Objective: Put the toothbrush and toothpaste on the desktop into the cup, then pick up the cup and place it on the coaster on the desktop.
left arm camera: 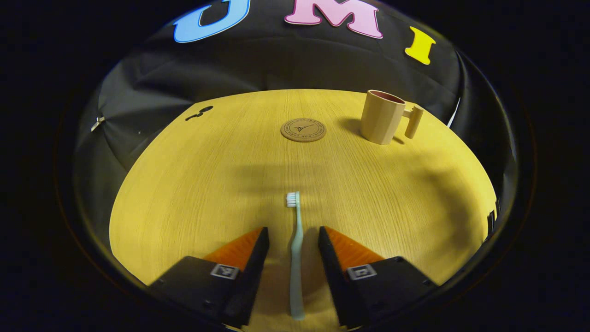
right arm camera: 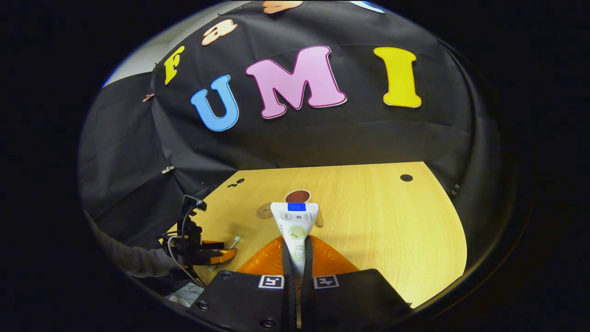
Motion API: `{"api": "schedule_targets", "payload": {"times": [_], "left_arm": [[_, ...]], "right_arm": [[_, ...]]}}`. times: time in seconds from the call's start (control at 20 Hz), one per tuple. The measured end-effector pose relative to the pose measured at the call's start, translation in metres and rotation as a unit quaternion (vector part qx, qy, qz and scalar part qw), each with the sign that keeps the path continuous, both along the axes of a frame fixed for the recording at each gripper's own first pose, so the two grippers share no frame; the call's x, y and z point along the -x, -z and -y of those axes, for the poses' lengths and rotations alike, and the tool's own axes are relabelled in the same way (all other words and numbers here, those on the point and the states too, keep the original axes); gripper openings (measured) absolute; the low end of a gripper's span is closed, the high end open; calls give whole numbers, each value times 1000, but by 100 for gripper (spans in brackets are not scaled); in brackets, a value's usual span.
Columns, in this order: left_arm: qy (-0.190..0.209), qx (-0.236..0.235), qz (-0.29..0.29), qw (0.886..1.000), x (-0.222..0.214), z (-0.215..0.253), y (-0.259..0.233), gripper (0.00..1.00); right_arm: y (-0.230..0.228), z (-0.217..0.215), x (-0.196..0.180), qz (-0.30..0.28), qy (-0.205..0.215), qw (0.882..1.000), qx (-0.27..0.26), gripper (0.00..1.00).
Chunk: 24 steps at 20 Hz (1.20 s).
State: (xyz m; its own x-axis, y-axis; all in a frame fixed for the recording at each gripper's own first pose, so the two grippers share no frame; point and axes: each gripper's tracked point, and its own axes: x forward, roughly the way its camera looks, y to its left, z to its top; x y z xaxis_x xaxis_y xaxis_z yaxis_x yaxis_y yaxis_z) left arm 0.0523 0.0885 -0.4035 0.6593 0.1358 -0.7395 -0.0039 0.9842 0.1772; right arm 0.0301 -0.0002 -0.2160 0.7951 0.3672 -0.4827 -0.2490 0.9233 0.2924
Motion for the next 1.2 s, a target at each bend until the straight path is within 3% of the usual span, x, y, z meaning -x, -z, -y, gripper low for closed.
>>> {"api": "schedule_targets", "payload": {"times": [0.15, 0.3, 0.45, 0.6, 0.9, 1.2], "left_arm": [[24, -35, -4, 999, 3, 3, 0, 17], [25, -63, -17, 998, 3, 7, 4, 14], [11, -32, -35, 999, 0, 8, 1, 7], [5, 7, -35, 999, 0, 14, -3, 6], [12, 49, 39, 998, -10, 39, -63, 6], [26, 96, 126, 987, -17, 73, -149, 6]], "right_arm": [[4, 4, -3, -7, 5, 1000, -7, 8], [7, 9, -6, -10, 10, 1000, -9, 8], [8, 12, -7, -11, 11, 1000, -10, 8], [7, 10, -8, -11, 10, 1000, -15, 8], [-6, 1, -13, -2, 3, 1000, -24, 8], [-23, -17, -23, 12, -5, 999, -42, 8]]}}
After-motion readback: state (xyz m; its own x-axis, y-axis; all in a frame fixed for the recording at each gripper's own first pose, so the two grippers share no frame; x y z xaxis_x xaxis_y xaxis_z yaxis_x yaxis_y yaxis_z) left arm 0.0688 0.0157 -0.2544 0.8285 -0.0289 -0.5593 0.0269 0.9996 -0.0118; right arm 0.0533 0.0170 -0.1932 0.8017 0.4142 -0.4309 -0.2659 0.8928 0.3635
